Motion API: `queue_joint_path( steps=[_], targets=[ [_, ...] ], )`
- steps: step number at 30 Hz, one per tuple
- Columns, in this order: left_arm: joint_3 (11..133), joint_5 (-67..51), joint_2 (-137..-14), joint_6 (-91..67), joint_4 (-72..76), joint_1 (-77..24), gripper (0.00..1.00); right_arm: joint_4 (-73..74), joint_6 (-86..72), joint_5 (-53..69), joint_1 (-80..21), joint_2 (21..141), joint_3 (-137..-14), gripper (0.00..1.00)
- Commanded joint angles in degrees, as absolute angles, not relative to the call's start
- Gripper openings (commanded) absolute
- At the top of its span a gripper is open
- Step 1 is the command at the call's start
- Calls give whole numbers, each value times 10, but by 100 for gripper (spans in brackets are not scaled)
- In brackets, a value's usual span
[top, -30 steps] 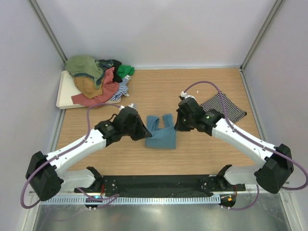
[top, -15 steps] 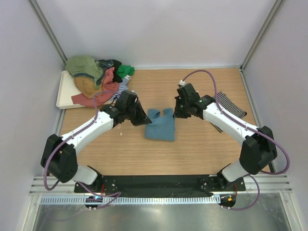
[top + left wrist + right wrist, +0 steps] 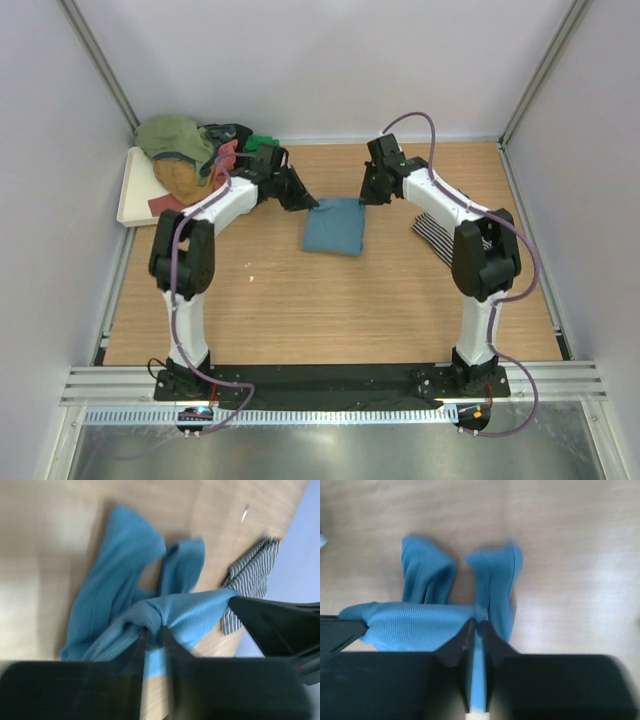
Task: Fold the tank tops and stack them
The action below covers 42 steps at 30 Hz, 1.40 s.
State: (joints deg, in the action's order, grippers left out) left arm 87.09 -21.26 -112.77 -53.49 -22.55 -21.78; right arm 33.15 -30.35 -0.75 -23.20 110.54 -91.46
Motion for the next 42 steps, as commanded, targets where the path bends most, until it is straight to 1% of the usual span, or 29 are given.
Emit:
queue_joint_path(
  steps=[1, 2, 3, 4, 5, 6, 7, 8, 9, 12, 14, 16, 17, 18, 20, 22, 26, 29, 33, 37, 38, 40, 41, 42],
  targets=[
    [988, -268, -1217, -527, -196, -192, 30, 299, -305, -36, -201, 1181, -1013, 22],
    [1042, -268, -1265, -531, -183, -188, 49, 305, -315, -56, -196, 1203, -1037, 27],
    [1075, -272, -1294, -531, -184, -186, 77, 315, -322, -81, -183, 1226, -1080, 28],
    [1108, -276, -1317, -527, -202, -184, 92, 315, -330, -83, -178, 1245, -1090, 46],
    [1172, -279, -1351, -525, -221, -184, 95, 306, -336, -76, -175, 1246, -1088, 53],
    [1193, -283, -1359, -510, -232, -184, 97, 296, -334, -80, -174, 1240, -1079, 58],
    [1204, -282, -1359, -503, -237, -185, 97, 271, -332, -83, -174, 1230, -1065, 67],
    [1196, -276, -1341, -494, -236, -185, 97, 246, -330, -83, -174, 1197, -1019, 68],
    [1187, -268, -1331, -486, -235, -185, 98, 229, -328, -84, -173, 1183, -999, 71],
    [1125, -250, -1282, -457, -220, -185, 97, 193, -320, -61, -168, 1139, -936, 70],
    [1071, -263, -1263, -447, -192, -185, 95, 166, -314, -8, -162, 1129, -905, 70],
    [1026, -267, -1240, -440, -177, -188, 92, 148, -305, 52, -158, 1120, -872, 69],
    [1012, -272, -1233, -439, -171, -188, 90, 140, -304, 70, -155, 1119, -852, 69],
    [998, -272, -1227, -439, -166, -190, 86, 131, -302, 89, -152, 1118, -843, 69],
    [960, -278, -1211, -440, -149, -195, 82, 108, -303, 126, -150, 1119, -824, 68],
    [924, -278, -1196, -442, -132, -202, 79, 98, -304, 160, -149, 1128, -820, 64],
    [876, -263, -1173, -443, -120, -212, 76, 111, -302, 173, -149, 1147, -823, 63],
    [849, -251, -1158, -440, -114, -218, 76, 113, -302, 180, -149, 1153, -816, 63],
    [828, -236, -1150, -439, -116, -220, 73, 115, -311, 205, -149, 1166, -807, 57],
    [796, -235, -1142, -443, -106, -227, 68, 105, -316, 217, -150, 1173, -788, 52],
    [786, -234, -1137, -446, -99, -228, 64, 104, -316, 222, -150, 1176, -783, 46],
    [758, -233, -1122, -454, -76, -235, 61, 98, -316, 235, -150, 1178, -774, 39],
    [747, -231, -1115, -457, -68, -240, 56, 97, -316, 240, -149, 1179, -772, 32],
    [728, -228, -1101, -460, -55, -243, 55, 93, -317, 244, -150, 1176, -767, 29]
  ],
)
